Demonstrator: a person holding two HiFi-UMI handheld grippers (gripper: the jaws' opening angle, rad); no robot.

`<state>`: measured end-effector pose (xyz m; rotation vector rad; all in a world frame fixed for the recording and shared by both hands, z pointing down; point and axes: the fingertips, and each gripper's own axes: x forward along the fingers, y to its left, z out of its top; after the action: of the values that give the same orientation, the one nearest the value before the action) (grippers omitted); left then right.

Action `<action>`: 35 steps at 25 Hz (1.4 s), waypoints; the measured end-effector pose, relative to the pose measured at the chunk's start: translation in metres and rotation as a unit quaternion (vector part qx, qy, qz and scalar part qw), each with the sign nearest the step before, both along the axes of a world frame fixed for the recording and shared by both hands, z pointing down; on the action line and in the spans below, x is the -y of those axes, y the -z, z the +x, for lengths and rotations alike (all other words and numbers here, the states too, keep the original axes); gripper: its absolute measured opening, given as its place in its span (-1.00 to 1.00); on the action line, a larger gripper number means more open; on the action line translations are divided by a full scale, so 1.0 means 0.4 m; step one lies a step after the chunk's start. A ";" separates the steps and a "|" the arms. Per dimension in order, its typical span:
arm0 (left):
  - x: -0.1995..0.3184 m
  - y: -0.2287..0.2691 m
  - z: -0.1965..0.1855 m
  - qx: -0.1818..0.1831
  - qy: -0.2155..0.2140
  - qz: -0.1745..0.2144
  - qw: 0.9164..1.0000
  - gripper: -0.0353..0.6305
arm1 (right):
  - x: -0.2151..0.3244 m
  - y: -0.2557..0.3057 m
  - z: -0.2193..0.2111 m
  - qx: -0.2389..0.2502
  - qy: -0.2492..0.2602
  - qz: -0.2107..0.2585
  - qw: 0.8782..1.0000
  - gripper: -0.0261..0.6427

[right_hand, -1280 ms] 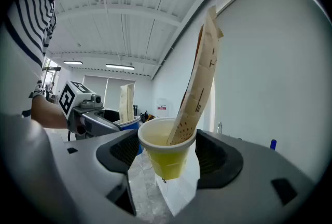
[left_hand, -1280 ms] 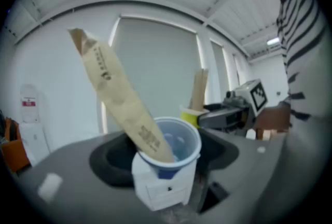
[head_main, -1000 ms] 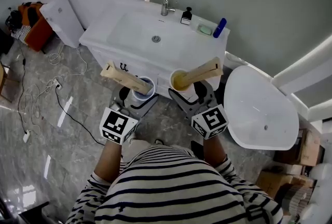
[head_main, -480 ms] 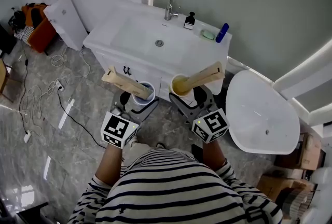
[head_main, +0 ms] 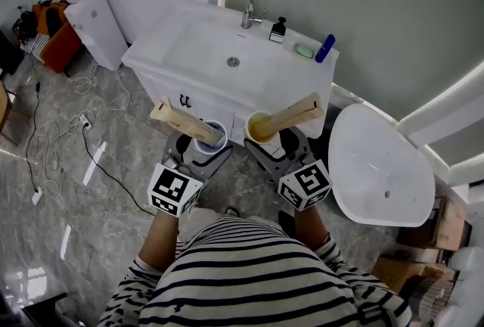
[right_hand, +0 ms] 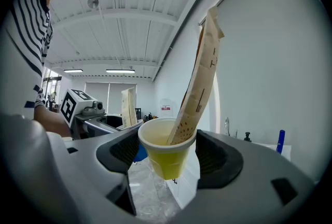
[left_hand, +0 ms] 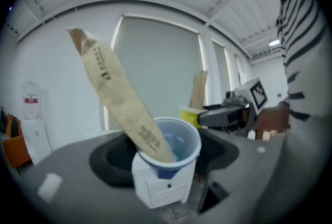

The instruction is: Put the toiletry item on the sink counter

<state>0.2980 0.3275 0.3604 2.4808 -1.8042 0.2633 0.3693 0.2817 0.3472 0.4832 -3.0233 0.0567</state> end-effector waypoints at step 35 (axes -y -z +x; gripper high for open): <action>-0.008 -0.010 -0.538 -0.008 0.031 -0.005 0.999 0.22 | 0.019 -0.022 -0.562 -0.028 0.042 0.005 0.999 0.01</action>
<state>0.0829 0.3306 0.3644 2.4087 -1.8646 0.2470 0.1445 0.2742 0.3561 0.3522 -2.9868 0.0221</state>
